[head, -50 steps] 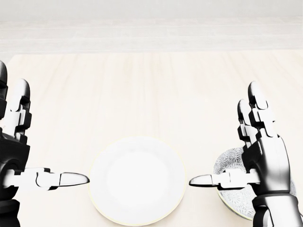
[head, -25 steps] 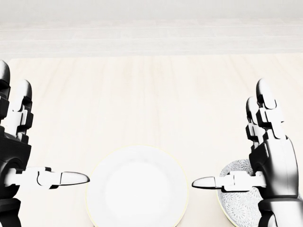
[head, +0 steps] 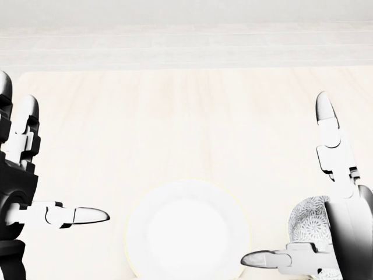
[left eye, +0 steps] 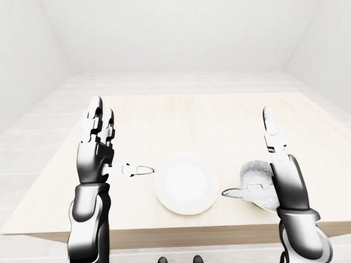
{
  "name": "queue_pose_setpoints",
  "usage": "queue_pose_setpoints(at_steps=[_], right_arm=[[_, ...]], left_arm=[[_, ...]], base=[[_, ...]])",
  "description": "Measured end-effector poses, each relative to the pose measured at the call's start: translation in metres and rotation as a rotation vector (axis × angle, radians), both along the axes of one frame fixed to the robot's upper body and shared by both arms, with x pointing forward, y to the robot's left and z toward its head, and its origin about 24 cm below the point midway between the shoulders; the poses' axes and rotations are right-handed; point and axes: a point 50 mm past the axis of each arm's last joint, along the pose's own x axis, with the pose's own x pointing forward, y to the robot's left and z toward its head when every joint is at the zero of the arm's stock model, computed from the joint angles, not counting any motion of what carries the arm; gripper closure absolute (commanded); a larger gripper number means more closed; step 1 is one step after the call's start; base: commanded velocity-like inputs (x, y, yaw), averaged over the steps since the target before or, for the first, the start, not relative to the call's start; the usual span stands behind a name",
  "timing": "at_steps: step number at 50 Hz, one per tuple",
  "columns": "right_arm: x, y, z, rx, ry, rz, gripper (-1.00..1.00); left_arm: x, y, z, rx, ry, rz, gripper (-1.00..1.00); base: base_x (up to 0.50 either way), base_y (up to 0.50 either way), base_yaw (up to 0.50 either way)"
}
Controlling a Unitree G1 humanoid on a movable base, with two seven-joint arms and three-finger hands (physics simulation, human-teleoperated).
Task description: Put the bowl on the plate.
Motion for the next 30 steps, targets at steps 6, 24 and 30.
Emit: queue_pose_setpoints(at_steps=[6,24,30], right_arm=[[-0.003,0.001,0.003,-0.008,-0.007,-0.007,-1.0],[-0.008,-0.007,0.011,-0.021,-0.032,-0.038,-1.0],[-0.008,-0.012,0.013,-0.056,-0.038,-0.078,-1.0]], left_arm=[[-0.001,0.001,0.0,0.01,0.0,0.005,-1.0],[-0.001,0.001,0.001,0.014,-0.004,0.004,-1.0],[-0.001,0.0,0.002,0.018,-0.007,0.005,-1.0]], base=[[0.0,0.15,0.0],[0.0,0.0,0.0],[0.0,0.0,0.0]])
